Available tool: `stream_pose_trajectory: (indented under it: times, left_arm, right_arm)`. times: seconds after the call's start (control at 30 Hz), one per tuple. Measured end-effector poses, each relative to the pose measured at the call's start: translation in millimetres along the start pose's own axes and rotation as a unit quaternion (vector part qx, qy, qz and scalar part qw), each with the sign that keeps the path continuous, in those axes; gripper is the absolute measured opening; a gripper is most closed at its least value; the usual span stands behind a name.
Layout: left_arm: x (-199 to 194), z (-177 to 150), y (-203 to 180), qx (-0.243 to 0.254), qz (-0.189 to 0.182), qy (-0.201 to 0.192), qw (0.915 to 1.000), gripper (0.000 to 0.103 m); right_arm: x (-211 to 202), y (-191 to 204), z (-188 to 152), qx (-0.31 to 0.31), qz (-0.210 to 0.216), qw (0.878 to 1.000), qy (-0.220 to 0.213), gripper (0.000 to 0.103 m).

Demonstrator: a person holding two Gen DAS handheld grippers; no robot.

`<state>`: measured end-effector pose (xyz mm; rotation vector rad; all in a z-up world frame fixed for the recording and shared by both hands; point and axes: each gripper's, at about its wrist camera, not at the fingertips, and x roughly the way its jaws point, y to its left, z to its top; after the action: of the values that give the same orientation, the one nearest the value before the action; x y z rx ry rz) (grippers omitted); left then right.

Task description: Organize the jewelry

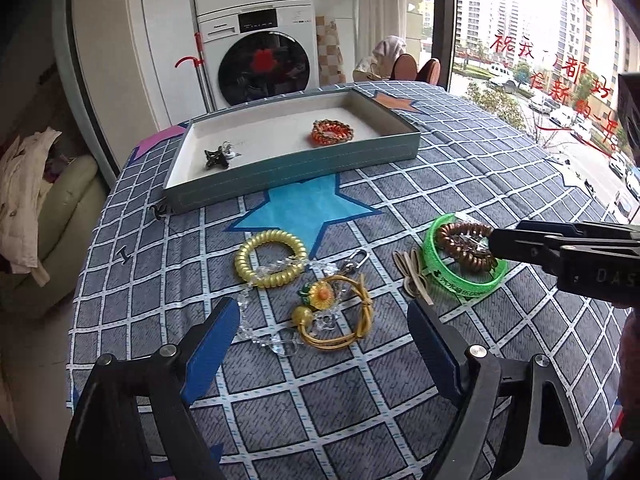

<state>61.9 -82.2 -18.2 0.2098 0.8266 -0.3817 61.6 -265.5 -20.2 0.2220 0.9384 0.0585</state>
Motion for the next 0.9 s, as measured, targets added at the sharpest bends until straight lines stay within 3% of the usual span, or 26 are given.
stream_pose_trajectory:
  times: [0.07,0.17,0.23,0.5,0.63,0.7,0.73,0.9]
  left_arm:
    - [3.4,-0.2,-5.8,0.009,-0.004,0.007,0.9999,0.088]
    - [11.5,-1.8,-10.7,0.014,-0.007,0.020,0.9997,0.086]
    - [15.7,-3.7,-12.4,0.016,-0.009,0.026,0.9995,0.079]
    - [23.8,-9.9,-16.5,0.021,-0.008,0.036,0.9991,0.079]
    - [24.2,-8.9,-13.6,0.016,-0.018,0.036,0.9990,0.049]
    - [24.6,-8.2,-11.4,0.011,-0.024,0.038,0.9989,0.042]
    - [24.4,-7.9,-11.0,0.011,-0.022,0.037,0.9990,0.034]
    - [21.2,-7.8,-6.1,-0.001,-0.034,0.034,0.9988,0.024]
  right_arm:
    - [2.3,1.3,0.4,-0.006,0.000,1.000,0.001,0.041]
    - [8.3,3.1,0.5,-0.014,-0.003,1.000,0.007,0.034]
    - [12.2,3.3,-0.1,-0.017,-0.008,1.000,0.010,0.032]
    - [14.6,5.8,0.7,-0.036,-0.024,0.999,0.014,0.029]
    - [17.9,13.9,1.9,-0.068,-0.052,0.996,0.019,0.027]
    - [18.6,18.1,1.8,-0.081,-0.064,0.994,0.020,0.016]
    - [19.4,19.4,1.7,-0.086,-0.066,0.994,0.023,0.012]
    - [16.1,18.3,-0.8,-0.079,-0.062,0.995,0.017,0.012]
